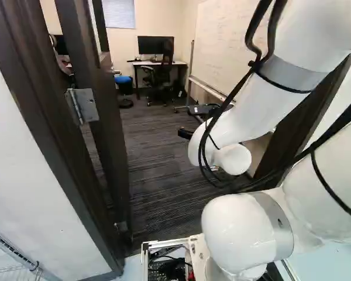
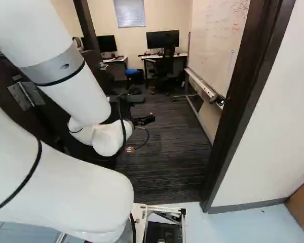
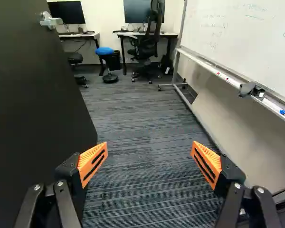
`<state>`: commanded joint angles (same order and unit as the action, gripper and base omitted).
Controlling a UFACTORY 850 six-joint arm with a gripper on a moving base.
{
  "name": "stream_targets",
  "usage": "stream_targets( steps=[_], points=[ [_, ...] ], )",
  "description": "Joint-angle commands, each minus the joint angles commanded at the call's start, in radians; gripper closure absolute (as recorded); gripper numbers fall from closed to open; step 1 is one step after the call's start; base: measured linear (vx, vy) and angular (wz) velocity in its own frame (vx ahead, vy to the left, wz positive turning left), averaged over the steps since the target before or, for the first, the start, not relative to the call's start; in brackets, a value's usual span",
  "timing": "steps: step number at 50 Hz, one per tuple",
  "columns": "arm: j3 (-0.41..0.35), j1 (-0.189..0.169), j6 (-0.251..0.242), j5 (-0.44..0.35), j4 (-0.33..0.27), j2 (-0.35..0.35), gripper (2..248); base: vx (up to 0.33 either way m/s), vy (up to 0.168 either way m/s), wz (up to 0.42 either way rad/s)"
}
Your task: Open the door and move inside
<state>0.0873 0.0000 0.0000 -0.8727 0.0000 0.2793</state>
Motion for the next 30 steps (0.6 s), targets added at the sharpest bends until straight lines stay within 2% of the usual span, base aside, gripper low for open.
stream_targets(
  steps=[11,30],
  points=[
    [0.000,0.000,0.000,0.000,0.000,0.000,3,0.108,0.002,0.000],
    [0.000,0.000,0.000,0.000,0.000,0.000,3,0.171,0.005,0.004]
  ],
)
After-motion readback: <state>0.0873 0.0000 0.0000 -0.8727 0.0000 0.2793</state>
